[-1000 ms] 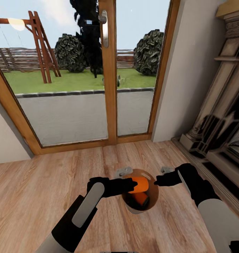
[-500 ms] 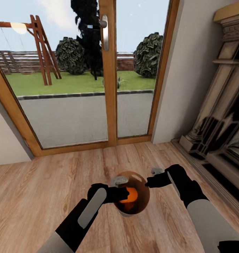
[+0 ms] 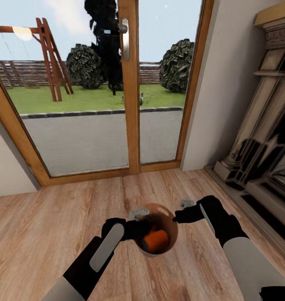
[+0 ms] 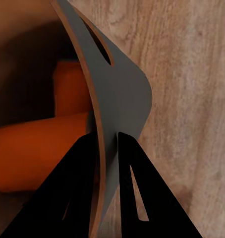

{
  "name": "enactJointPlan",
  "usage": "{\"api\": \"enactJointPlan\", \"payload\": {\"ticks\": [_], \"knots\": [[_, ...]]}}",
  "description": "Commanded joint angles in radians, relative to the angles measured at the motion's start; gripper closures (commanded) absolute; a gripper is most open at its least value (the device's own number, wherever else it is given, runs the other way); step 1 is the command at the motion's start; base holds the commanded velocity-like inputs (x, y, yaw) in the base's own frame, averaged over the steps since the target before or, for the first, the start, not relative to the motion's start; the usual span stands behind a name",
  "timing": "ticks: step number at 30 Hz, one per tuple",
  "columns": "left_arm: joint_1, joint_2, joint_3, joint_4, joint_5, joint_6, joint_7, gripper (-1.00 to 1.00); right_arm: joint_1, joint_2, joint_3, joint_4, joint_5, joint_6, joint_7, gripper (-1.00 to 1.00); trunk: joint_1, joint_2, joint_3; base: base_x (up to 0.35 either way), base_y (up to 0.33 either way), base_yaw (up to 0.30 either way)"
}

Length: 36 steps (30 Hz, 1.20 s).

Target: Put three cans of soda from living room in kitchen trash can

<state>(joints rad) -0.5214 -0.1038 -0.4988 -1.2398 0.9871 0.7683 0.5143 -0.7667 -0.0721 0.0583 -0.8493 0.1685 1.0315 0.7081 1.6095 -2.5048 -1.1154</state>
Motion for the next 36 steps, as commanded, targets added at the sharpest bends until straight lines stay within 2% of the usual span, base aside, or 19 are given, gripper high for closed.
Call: {"api": "enactJointPlan", "payload": {"ticks": [1, 3, 4, 5, 7, 9, 10, 11, 14, 15, 16, 18, 22, 25, 28, 30, 32, 35, 36], "knots": [[0.013, 0.019, 0.010, -0.045, 0.000, -0.015, 0.000, -1.00, -0.001, 0.000, -0.002, 0.000, -0.050, 0.016, 0.006, 1.00, 0.000, 0.000, 0.000, 0.000, 0.000, 0.000], [0.062, 0.068, 0.040, -0.151, 0.004, -0.075, -0.011, -1.00, -0.001, -0.004, -0.007, 0.001, -0.051, 0.016, 0.005, 1.00, 0.000, 0.000, 0.000, 0.000, 0.000, 0.000], [0.077, 0.080, 0.050, -0.176, 0.005, -0.093, -0.019, -1.00, -0.001, -0.005, -0.008, 0.001, -0.051, 0.016, 0.004, 1.00, 0.000, 0.000, 0.000, 0.000, 0.000, 0.000], [0.119, 0.113, 0.083, -0.239, 0.007, -0.142, -0.055, -1.00, -0.002, -0.008, -0.011, 0.005, -0.052, 0.016, 0.004, 1.00, 0.000, 0.000, 0.000, 0.000, 0.000, 0.000], [0.162, 0.141, 0.133, -0.287, 0.009, -0.177, -0.124, -1.00, -0.002, -0.010, -0.014, 0.013, -0.052, 0.016, 0.001, 1.00, 0.000, 0.000, 0.000, 0.000, 0.000, -0.029], [0.190, 0.151, 0.177, -0.304, 0.009, -0.190, -0.182, -1.00, -0.003, -0.011, -0.016, 0.017, -0.052, 0.016, -0.010, 1.00, 0.000, 0.000, 0.000, 0.000, 0.000, -0.114], [0.216, 0.157, 0.225, -0.313, 0.009, -0.195, -0.236, -1.00, -0.003, -0.012, -0.019, 0.020, -0.052, 0.016, -0.036, 1.00, 0.000, 0.000, 0.000, 0.000, 0.000, -0.205], [0.223, 0.158, 0.241, -0.315, 0.009, -0.194, -0.250, -1.00, -0.003, -0.012, -0.019, 0.020, -0.053, 0.016, -0.047, 1.00, 0.000, 0.000, 0.000, 0.000, 0.000, -0.218], [0.283, 0.165, 0.356, -0.314, 0.005, -0.182, -0.289, -1.00, -0.012, -0.020, -0.031, 0.061, -0.055, 0.016, -0.103, 1.00, 0.000, 0.000, 0.000, 0.000, 0.000, -0.252], [0.296, 0.166, 0.374, -0.314, 0.006, -0.181, -0.291, -1.00, -0.013, -0.023, -0.038, 0.070, -0.055, 0.016, -0.107, 1.00, 0.000, 0.000, 0.000, 0.000, 0.000, -0.268], [0.344, 0.168, 0.436, -0.315, 0.008, -0.180, -0.294, -1.00, -0.017, -0.033, -0.066, 0.088, -0.056, 0.016, -0.114, 1.00, 0.000, 0.000, 0.000, 0.000, 0.000, -0.276], [0.395, 0.169, 0.495, -0.315, 0.004, -0.184, -0.295, -1.00, -0.029, -0.043, -0.119, 0.104, -0.055, 0.016, -0.119, 1.00, -0.001, 0.000, 0.004, 0.000, 0.000, -0.280], [0.453, 0.170, 0.536, -0.280, -0.002, -0.195, -0.289, -1.00, -0.070, -0.062, -0.193, 0.195, -0.056, 0.016, -0.167, 1.00, -0.002, 0.001, 0.019, 0.000, 0.000, -0.283], [0.467, 0.170, 0.543, -0.209, -0.028, -0.243, -0.288, -1.00, -0.099, -0.066, -0.207, 0.268, -0.062, 0.016, -0.213, 1.00, -0.004, 0.002, 0.029, 0.000, 0.000, -0.284], [0.469, 0.170, 0.545, -0.171, -0.036, -0.273, -0.287, -1.00, -0.105, -0.067, -0.217, 0.282, -0.064, 0.016, -0.223, 1.00, -0.005, 0.003, 0.039, 0.000, 0.000, -0.269], [0.470, 0.169, 0.548, -0.153, -0.036, -0.282, -0.280, -1.00, -0.107, -0.068, -0.264, 0.288, -0.065, 0.016, -0.241, 1.00, -0.005, 0.003, 0.039, 0.000, 0.000, -0.111], [0.471, 0.164, 0.588, -0.150, -0.017, -0.277, -0.248, -1.00, -0.107, -0.067, -0.324, 0.298, -0.065, 0.016, -0.315, 1.00, -0.005, 0.003, 0.039, 0.000, 0.000, -0.045], [0.481, 0.166, 0.666, -0.146, 0.061, -0.235, -0.209, -1.00, -0.109, -0.068, -0.412, 0.314, -0.068, 0.016, -0.421, 1.00, -0.004, 0.002, 0.027, 0.000, 0.000, -0.015], [0.484, 0.167, 0.676, -0.138, 0.069, -0.229, -0.205, -1.00, -0.109, -0.068, -0.423, 0.316, -0.068, 0.016, -0.431, 1.00, -0.003, 0.002, 0.023, 0.000, 0.000, -0.005]]}}
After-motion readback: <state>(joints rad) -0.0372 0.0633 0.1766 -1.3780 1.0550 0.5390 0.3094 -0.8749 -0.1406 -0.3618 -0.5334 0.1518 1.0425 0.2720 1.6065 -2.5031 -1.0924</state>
